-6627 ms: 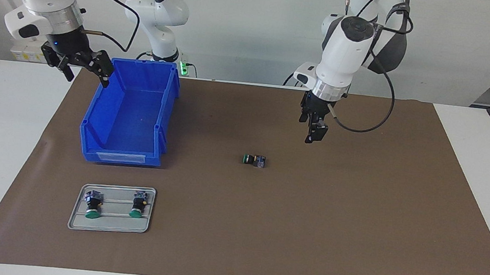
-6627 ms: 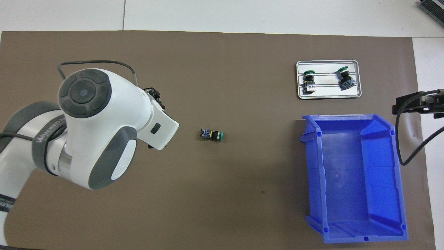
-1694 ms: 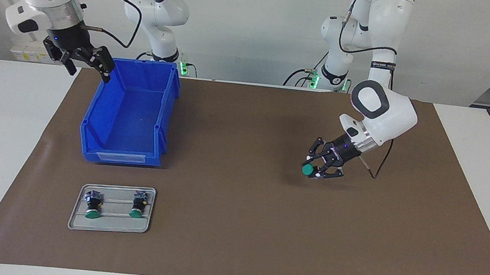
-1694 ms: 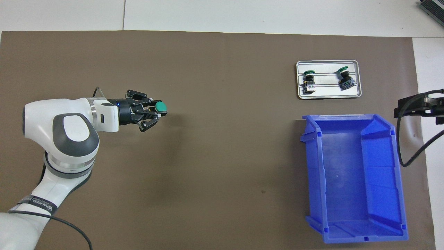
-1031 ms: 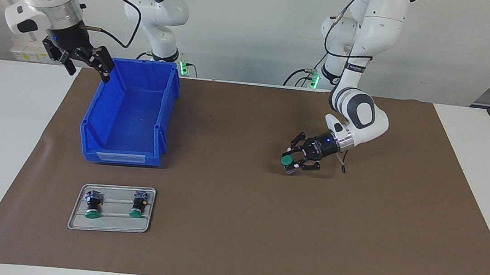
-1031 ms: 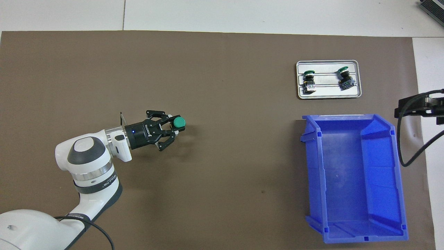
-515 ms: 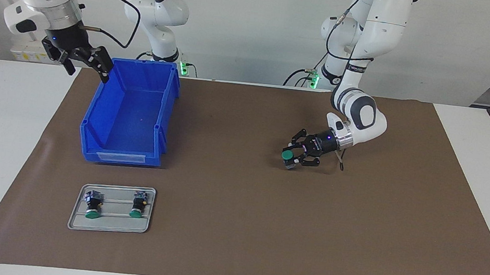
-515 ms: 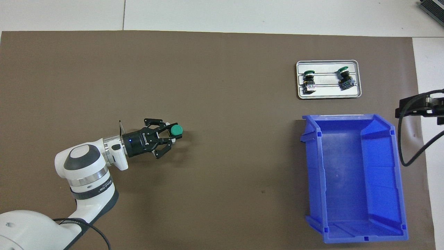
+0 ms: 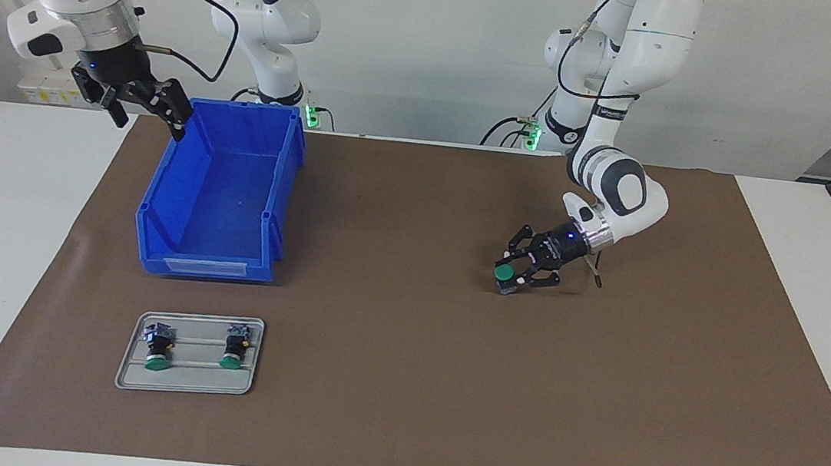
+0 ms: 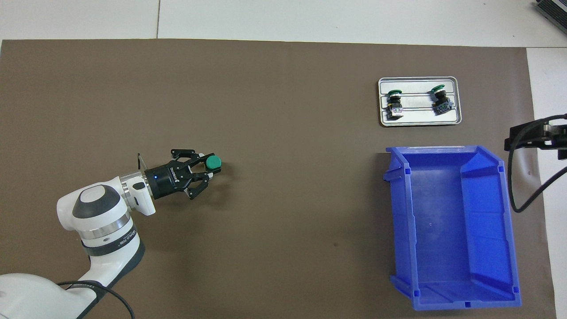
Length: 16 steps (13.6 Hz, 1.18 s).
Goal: Place and press button with both arms
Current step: 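Set the part upright on the table with the left gripper and open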
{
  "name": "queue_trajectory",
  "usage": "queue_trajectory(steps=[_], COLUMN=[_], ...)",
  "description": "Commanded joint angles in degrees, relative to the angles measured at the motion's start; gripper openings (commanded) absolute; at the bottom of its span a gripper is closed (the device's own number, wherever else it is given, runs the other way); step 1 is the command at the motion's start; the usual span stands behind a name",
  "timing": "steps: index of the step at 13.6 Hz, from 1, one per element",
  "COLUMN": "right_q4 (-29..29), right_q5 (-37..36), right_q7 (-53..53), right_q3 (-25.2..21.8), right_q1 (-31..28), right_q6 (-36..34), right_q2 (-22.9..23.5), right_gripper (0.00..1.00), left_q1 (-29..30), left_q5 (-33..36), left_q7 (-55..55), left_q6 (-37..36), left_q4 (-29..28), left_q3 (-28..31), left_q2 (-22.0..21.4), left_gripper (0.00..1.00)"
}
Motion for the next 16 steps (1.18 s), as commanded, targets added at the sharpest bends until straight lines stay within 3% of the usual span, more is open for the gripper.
queue_trajectory(steps=[1,2,3,8,11,16], right_q4=[-1.84,-1.84,-1.84,-1.92,-1.93,-2.01], right_q5=[0.35,0.35,0.35,0.35,0.35,0.35], right_q7=[0.37,0.29,0.29,0.29,0.29,0.37], right_q3=[0.30,0.30,0.30,0.30,0.30,0.30], right_q1=[-0.66,-0.66,-0.66,-0.66,-0.66,-0.66], right_q6=[0.34,0.34,0.34,0.34,0.34,0.34], right_q2=[-1.60,-1.60,-1.60,-1.60,-1.60,-1.60], right_gripper=[1.00,1.00,1.00,1.00,1.00,1.00], left_q1=[1.09,1.00,1.09,1.00,0.56,1.26], left_q5=[1.49,1.58,1.58,4.03,15.07,29.50], left_q7=[0.70,0.79,0.70,-0.70,-6.66,-21.32], left_q6=[1.33,1.33,1.16,2.82,11.51,11.53], left_q4=[-0.12,-0.04,0.05,0.58,0.14,1.54], left_q3=[0.40,0.40,0.32,0.58,0.58,0.75], left_q2=[1.35,1.43,1.35,-1.45,-8.22,-10.78], left_gripper=[0.45,0.78,0.99,0.99,0.99,1.00])
